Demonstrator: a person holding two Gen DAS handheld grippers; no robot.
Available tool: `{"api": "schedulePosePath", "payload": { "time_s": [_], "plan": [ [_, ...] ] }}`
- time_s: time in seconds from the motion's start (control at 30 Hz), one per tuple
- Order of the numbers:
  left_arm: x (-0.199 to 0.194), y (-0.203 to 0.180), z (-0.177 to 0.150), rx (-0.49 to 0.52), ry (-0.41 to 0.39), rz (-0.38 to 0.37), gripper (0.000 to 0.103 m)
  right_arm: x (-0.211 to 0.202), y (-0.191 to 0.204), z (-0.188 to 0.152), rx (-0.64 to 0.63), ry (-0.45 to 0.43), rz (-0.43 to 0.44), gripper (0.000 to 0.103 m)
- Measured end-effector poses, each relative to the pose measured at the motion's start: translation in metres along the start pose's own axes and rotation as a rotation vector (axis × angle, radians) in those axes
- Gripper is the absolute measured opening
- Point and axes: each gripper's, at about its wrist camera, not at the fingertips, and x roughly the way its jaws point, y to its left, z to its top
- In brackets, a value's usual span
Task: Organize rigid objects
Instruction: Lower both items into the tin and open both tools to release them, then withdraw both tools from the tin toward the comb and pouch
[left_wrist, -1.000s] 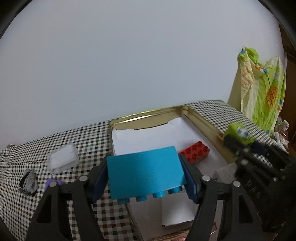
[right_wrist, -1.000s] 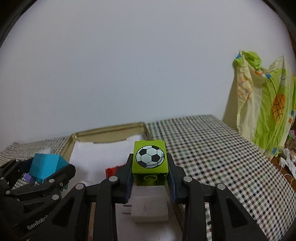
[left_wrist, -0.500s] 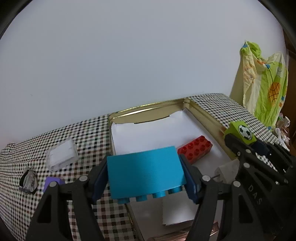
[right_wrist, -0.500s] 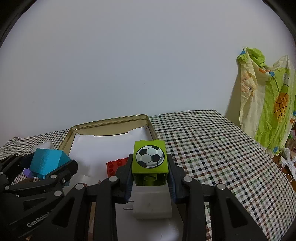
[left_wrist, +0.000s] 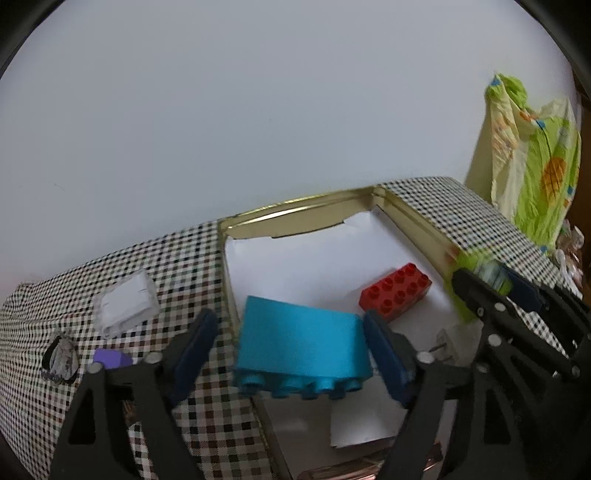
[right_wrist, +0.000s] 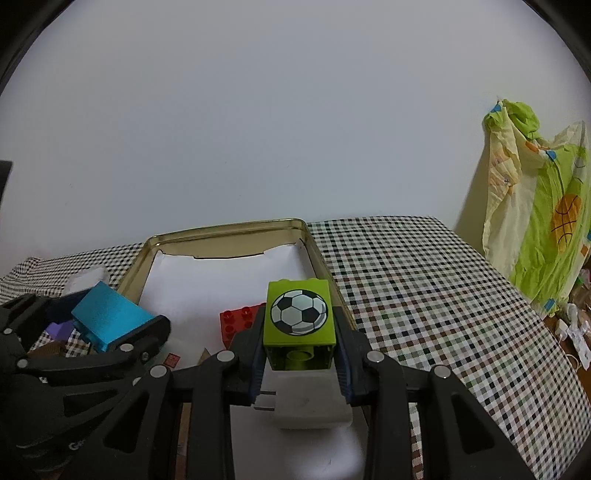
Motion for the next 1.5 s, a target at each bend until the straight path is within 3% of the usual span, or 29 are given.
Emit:
{"api": "schedulePosePath", "payload": {
  "time_s": [0.07,0.2,0.23,0.53,0.97,1.07,1.2,1.3,1.5],
  "plan": [
    [-0.002,0.006,0.001,-0.037,-0.012,0.008,0.102,-0.001,-0.007,0.001,0.039,-0.008,-0.005,0.040],
    [-0.009,0.017,0.002,-0.096,-0.053,0.004,0.102,-0.004,-0.025,0.002,0.156,-0.047,0.034,0.073],
    [-0.011,0.019,0.002,-0.104,-0.059,0.004,0.102,-0.006,-0.027,0.003,0.177,-0.062,0.047,0.075],
    [-0.026,0.020,-0.004,-0.079,-0.135,0.050,0.102,-0.010,-0.022,0.003,0.182,-0.114,0.062,0.076],
    [-0.043,0.063,-0.028,-0.126,-0.230,0.151,0.102,-0.051,-0.026,0.001,0.221,-0.398,-0.042,0.076],
    [-0.046,0.069,-0.032,-0.123,-0.250,0.184,0.102,-0.053,-0.025,-0.003,0.236,-0.439,-0.084,0.084],
    [-0.048,0.075,-0.037,-0.118,-0.277,0.224,0.102,-0.063,-0.018,-0.007,0.214,-0.512,-0.144,0.085],
    [-0.050,0.078,-0.040,-0.118,-0.306,0.250,0.102,-0.070,-0.010,-0.013,0.199,-0.577,-0.173,0.093],
    [-0.053,0.078,-0.046,-0.094,-0.356,0.287,0.102,-0.084,0.000,-0.019,0.170,-0.645,-0.233,0.095]
  ]
}}
